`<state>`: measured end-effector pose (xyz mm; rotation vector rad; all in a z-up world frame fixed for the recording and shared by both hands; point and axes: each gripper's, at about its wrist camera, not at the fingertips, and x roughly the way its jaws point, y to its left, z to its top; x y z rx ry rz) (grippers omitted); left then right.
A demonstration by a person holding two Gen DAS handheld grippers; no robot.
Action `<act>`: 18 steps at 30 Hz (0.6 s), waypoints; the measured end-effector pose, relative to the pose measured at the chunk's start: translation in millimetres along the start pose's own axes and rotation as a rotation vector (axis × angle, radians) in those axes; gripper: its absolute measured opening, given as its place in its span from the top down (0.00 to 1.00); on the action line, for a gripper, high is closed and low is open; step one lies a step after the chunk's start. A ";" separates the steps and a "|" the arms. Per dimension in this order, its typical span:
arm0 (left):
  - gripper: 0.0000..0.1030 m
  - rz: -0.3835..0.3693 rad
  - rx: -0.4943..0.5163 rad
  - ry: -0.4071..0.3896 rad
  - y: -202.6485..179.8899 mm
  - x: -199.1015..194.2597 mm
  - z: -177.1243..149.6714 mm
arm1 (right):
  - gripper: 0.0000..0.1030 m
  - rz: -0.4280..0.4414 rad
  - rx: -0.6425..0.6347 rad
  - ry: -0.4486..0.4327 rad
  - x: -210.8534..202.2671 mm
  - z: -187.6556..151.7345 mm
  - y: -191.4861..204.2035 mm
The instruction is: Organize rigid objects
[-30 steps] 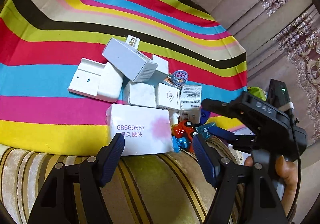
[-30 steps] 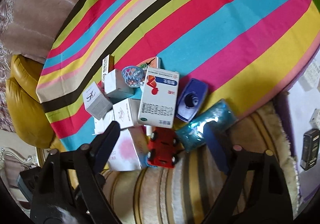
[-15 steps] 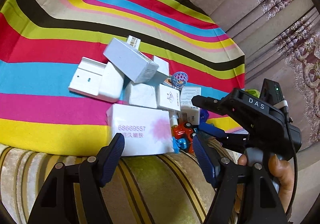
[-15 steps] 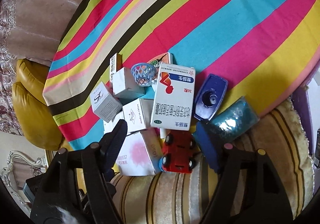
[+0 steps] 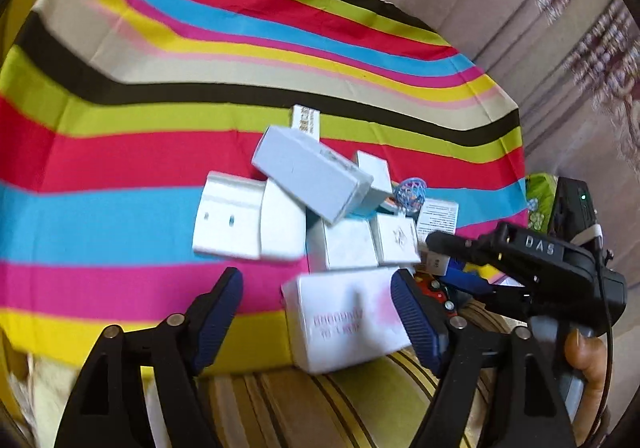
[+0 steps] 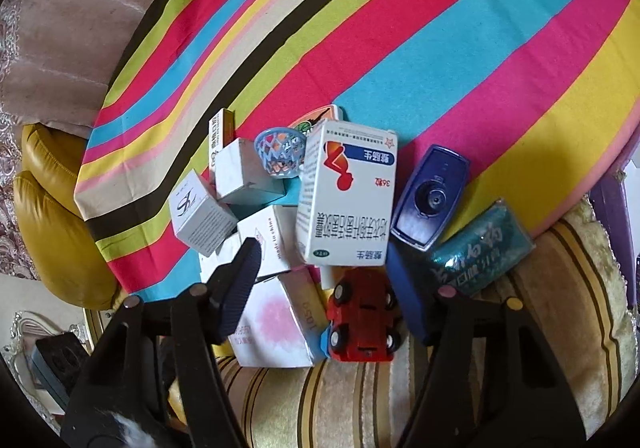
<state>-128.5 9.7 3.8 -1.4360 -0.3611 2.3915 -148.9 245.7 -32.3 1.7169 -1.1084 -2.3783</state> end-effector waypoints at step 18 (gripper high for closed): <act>0.18 0.017 0.237 0.046 1.0 27.8 58.7 | 0.64 0.054 0.034 0.059 7.0 1.5 -18.5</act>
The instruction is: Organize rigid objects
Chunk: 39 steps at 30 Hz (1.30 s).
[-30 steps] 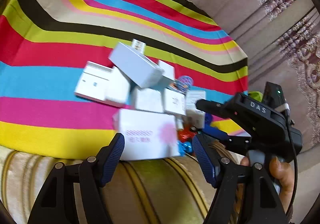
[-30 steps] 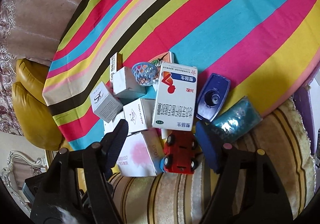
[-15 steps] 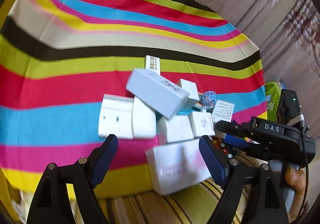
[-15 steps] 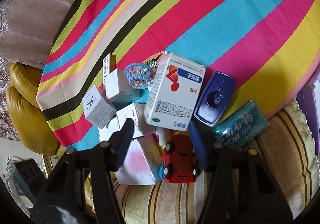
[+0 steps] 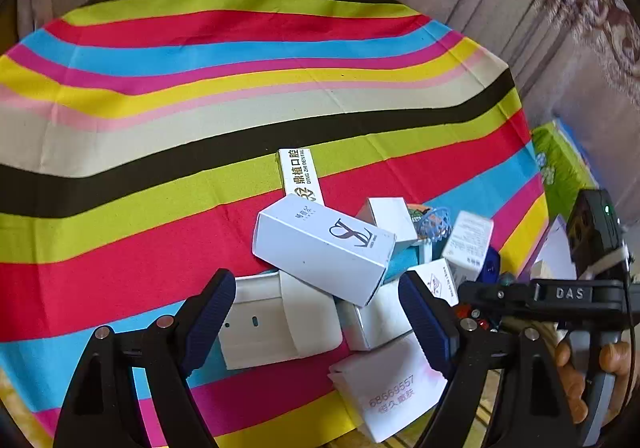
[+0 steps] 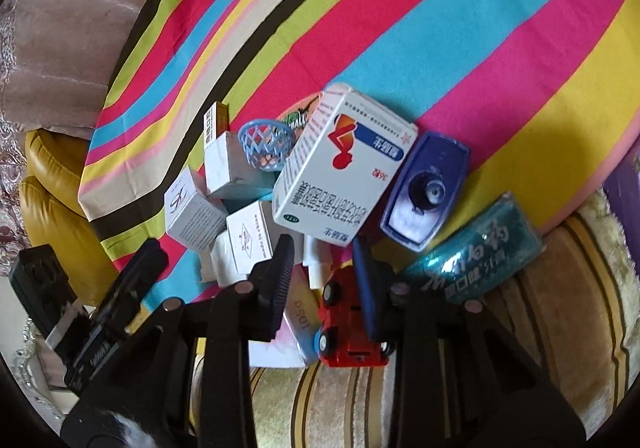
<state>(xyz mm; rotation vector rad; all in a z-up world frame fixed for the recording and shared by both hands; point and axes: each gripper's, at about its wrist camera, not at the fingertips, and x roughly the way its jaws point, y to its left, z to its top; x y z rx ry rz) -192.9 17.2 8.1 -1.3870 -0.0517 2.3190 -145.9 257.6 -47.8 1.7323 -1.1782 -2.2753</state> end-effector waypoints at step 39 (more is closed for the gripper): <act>0.17 0.001 0.224 0.071 -14.0 29.8 16.5 | 0.02 -0.337 -1.012 -0.009 -18.9 10.1 37.3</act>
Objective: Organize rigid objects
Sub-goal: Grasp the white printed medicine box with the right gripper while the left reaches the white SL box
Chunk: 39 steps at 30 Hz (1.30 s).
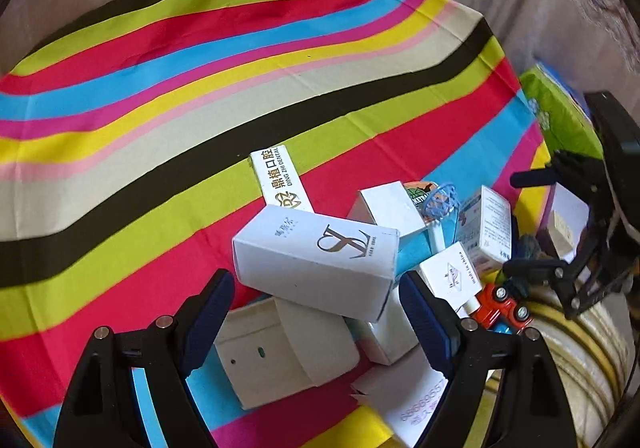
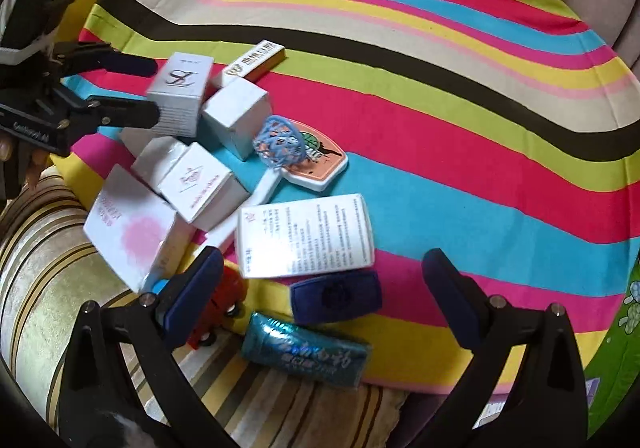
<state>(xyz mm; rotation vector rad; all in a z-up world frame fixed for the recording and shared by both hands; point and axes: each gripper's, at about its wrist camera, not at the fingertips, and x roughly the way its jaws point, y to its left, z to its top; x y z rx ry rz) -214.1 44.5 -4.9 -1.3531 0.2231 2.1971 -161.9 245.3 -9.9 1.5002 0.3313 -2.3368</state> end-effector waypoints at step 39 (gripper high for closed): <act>0.05 -0.011 0.089 -0.010 7.8 4.8 18.1 | 0.29 0.099 0.099 -0.028 -1.5 7.6 -8.4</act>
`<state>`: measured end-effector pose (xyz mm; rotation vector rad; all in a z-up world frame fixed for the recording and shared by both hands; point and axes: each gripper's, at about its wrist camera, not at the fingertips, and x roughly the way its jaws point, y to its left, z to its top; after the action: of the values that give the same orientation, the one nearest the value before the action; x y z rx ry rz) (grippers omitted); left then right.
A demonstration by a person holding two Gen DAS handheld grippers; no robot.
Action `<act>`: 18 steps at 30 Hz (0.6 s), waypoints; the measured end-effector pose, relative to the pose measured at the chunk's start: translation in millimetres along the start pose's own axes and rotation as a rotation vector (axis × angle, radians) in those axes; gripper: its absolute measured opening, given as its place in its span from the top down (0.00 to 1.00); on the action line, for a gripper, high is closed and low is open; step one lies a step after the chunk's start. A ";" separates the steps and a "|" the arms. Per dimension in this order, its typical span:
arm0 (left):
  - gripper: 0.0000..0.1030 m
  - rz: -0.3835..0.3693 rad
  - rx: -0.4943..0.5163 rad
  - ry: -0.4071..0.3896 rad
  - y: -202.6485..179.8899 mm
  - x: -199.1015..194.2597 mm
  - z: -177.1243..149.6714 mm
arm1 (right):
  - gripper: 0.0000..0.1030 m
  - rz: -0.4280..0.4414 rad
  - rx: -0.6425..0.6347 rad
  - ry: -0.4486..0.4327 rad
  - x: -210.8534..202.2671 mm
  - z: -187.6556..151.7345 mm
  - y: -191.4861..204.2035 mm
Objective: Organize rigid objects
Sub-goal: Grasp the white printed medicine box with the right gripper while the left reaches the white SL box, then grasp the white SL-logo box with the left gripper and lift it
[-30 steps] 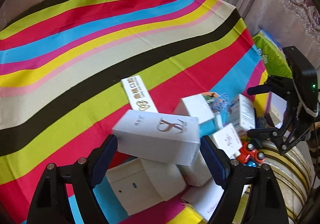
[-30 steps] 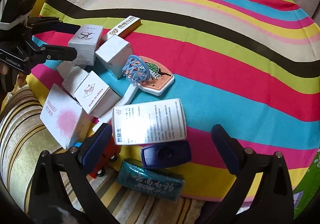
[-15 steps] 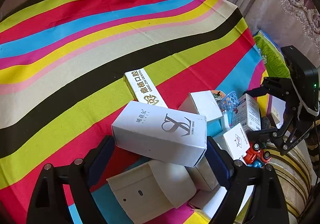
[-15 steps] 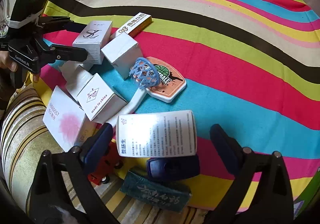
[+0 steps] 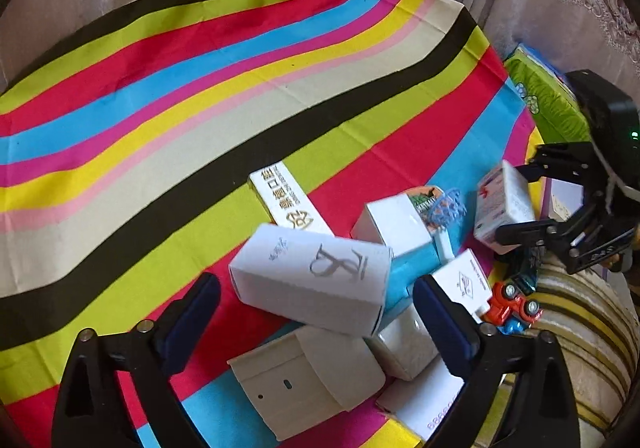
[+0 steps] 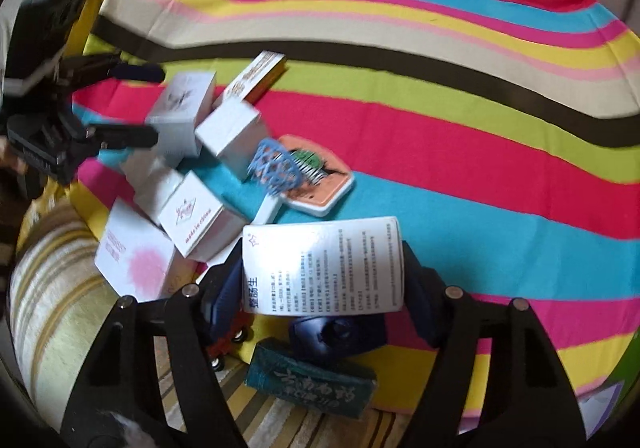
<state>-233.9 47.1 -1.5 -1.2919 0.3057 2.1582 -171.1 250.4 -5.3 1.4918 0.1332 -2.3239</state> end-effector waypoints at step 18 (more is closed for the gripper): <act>0.04 0.097 -0.911 0.142 40.4 24.5 18.5 | 0.29 -0.130 0.105 -0.116 -33.0 -21.3 1.6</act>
<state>-280.0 33.0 -17.5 -1.9282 -0.6596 2.3706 -140.1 263.3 15.2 1.4309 0.0798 -2.5508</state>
